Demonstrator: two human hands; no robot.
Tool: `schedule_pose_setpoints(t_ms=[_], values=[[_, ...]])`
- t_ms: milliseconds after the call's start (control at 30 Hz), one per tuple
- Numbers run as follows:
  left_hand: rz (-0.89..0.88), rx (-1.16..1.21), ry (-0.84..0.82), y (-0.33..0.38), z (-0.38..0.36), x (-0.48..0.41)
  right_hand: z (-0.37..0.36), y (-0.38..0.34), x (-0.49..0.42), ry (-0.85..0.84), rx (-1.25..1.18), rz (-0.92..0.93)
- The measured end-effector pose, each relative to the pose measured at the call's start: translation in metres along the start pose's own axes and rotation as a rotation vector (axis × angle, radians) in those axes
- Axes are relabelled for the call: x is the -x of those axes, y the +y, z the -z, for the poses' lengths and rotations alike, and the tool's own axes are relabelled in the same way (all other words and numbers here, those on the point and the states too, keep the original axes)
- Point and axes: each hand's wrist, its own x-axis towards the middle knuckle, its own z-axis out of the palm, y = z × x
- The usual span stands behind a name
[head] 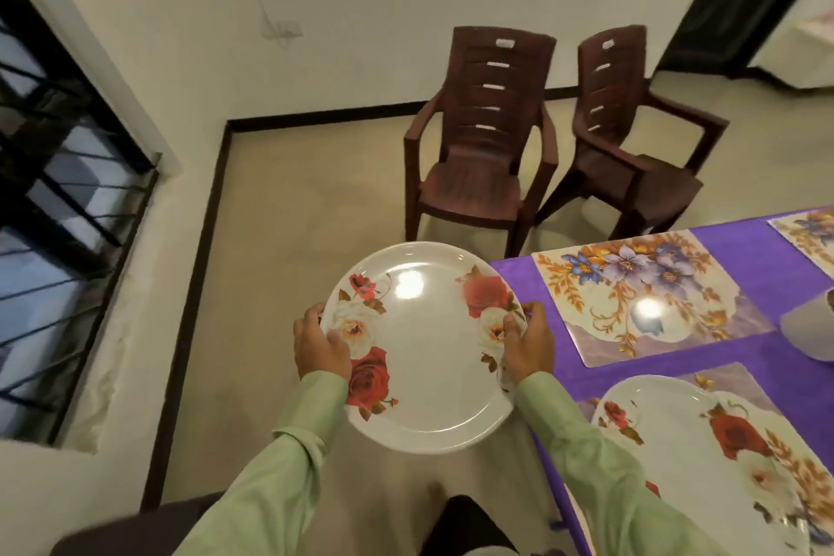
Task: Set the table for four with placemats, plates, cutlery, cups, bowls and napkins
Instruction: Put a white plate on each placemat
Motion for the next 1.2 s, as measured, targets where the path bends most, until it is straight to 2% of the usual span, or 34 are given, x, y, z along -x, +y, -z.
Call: schedule_pose_setpoints(t_ms=[333,567,933,1200], values=[[-0.144,-0.029,-0.168,0.093,-0.107,-0.155,-0.045,-0.027,-0.147,0.175,-0.103,-0.154],[-0.279,-0.066,-0.294,0.19,-0.196,-0.247,-0.038,-0.063,-0.248,0.323,-0.125,-0.238],[-0.501,-0.136,-0.724,0.32,-0.384,-0.337,-0.012,-0.063,-0.376,0.726,-0.138,-0.433],[-0.736,-0.214,-1.065,0.401,-0.499,-0.309,0.026,-0.051,-0.401,1.04,-0.216,-0.653]])
